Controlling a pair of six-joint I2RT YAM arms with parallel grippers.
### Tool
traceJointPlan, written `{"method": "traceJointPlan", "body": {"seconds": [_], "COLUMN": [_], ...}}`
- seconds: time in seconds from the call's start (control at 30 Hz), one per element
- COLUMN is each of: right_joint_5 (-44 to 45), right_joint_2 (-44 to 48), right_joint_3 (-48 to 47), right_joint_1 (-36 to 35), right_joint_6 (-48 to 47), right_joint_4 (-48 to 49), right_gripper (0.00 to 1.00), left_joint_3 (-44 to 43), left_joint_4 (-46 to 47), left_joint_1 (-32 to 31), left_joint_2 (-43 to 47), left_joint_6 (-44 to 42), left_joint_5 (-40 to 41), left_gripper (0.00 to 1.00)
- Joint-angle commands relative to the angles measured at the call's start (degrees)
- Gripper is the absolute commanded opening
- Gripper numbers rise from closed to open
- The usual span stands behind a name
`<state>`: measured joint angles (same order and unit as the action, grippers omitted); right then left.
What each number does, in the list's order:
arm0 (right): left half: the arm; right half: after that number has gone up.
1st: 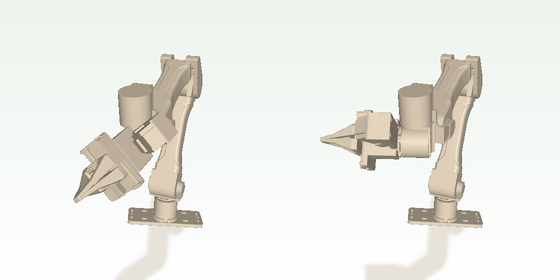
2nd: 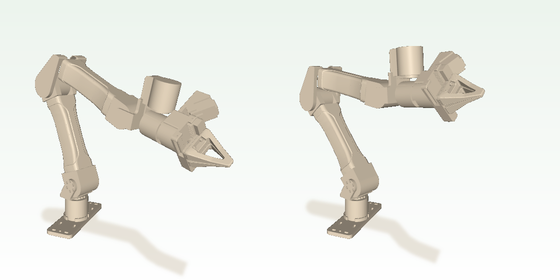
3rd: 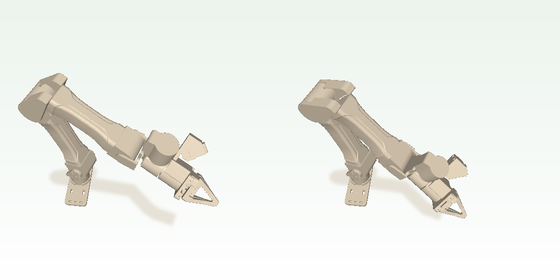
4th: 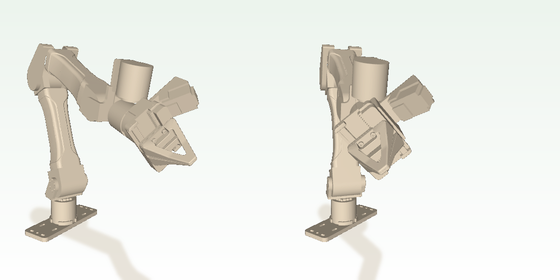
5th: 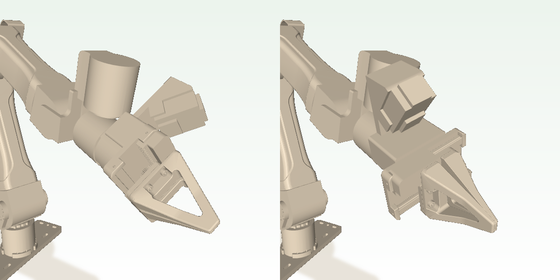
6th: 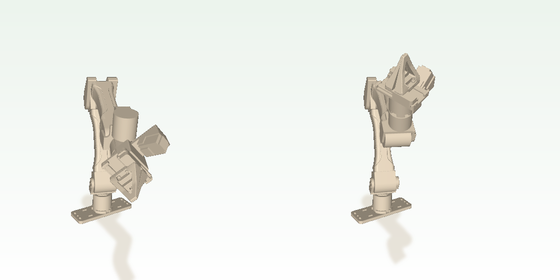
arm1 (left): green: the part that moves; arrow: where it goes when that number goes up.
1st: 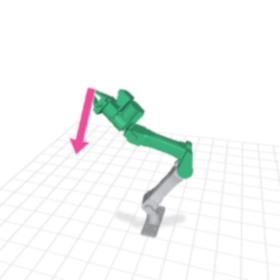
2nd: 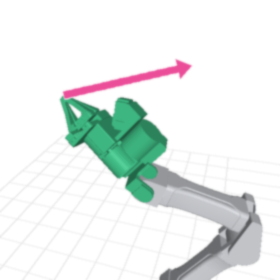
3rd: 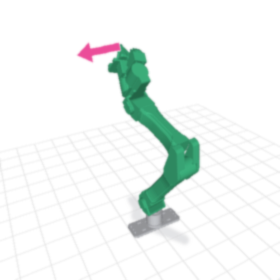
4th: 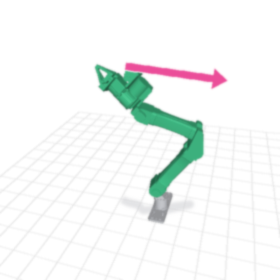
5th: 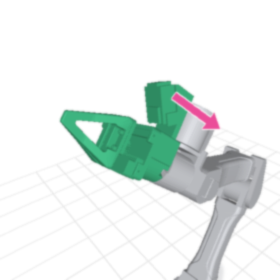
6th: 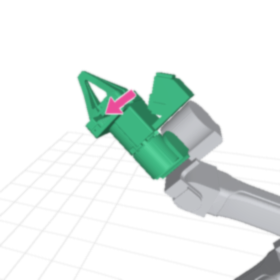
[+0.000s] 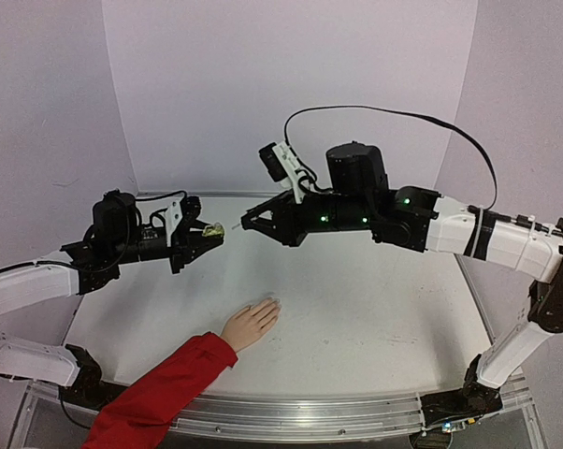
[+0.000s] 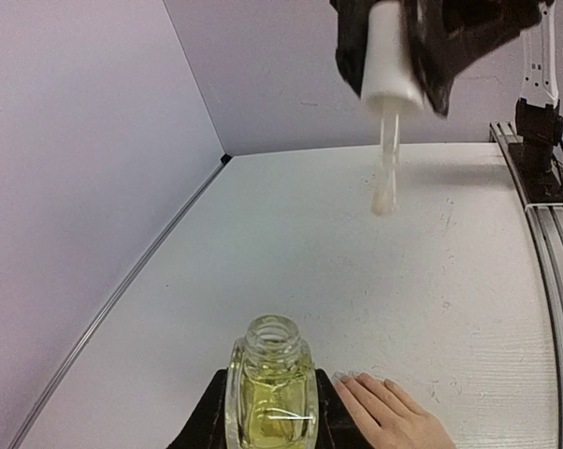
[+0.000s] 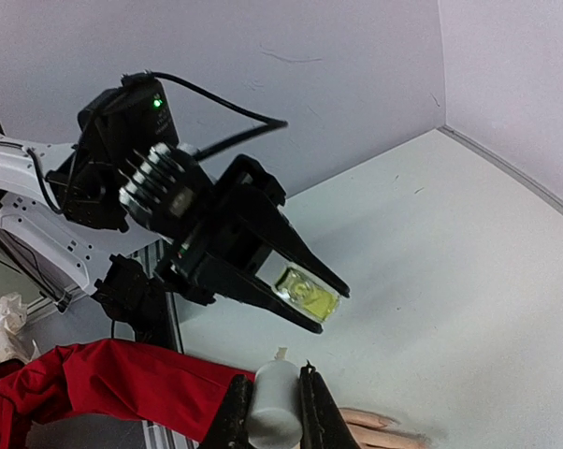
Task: Paint the nails
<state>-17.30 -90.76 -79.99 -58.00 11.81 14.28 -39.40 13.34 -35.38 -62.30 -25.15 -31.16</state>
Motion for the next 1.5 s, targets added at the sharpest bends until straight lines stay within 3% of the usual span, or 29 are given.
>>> {"method": "traceJointPlan", "body": {"seconds": [0.0,1.47], "right_joint_5": [-1.3,5.1], "right_joint_2": [-0.3,-8.2], "right_joint_3": [-4.5,-9.7], "right_joint_1": [-0.4,-1.6], "right_joint_6": [0.8,-0.6], "right_joint_4": [-0.2,-1.7], "right_gripper": [0.00,0.00], "left_joint_3": [-1.6,-2.4], "left_joint_4": [0.0,-1.8], "left_joint_1": [-0.5,-2.0], "left_joint_2": [-0.7,-2.0], "left_joint_6": [-2.0,-3.2], "left_joint_5": [1.3,1.3], "left_gripper": [0.00,0.00]}}
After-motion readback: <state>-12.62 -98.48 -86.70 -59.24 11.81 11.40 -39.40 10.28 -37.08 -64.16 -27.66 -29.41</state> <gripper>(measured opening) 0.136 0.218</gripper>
